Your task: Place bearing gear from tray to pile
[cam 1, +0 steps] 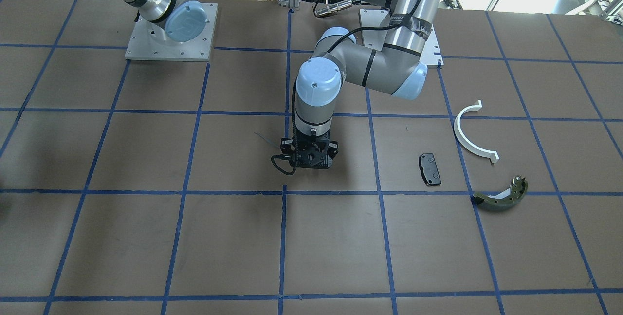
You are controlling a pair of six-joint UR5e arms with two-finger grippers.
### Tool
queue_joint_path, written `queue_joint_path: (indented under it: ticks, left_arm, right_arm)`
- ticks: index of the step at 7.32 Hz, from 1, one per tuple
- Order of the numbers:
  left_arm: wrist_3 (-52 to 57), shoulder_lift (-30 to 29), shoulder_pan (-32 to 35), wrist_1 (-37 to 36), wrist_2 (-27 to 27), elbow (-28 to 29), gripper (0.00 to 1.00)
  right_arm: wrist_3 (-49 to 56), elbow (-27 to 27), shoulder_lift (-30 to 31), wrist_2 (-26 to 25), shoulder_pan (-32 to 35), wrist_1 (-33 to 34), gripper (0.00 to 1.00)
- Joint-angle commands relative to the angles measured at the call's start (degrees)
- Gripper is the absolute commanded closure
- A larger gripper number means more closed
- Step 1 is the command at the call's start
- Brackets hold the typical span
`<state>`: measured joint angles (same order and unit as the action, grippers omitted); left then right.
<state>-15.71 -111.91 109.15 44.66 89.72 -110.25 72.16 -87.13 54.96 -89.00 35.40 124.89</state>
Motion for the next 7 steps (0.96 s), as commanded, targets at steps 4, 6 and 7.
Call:
queue_joint_path:
  ticks: [4, 6, 7]
  left_arm:
    - [22.25, 12.05, -19.02, 15.45, 1.34, -4.07, 1.0]
    - [37.69, 14.87, -30.07, 13.61, 4.65, -9.26, 1.0]
    - [43.77, 15.14, -35.18, 13.61, 4.68, -10.06, 1.0]
  right_arm:
    - [-0.44, 0.29, -2.13, -1.25, -0.07, 0.01, 0.37]
    - [-0.44, 0.29, -2.13, -1.7, -0.07, 0.01, 0.4]
    - [-0.35, 0.29, -2.13, -2.66, -0.07, 0.01, 0.44]
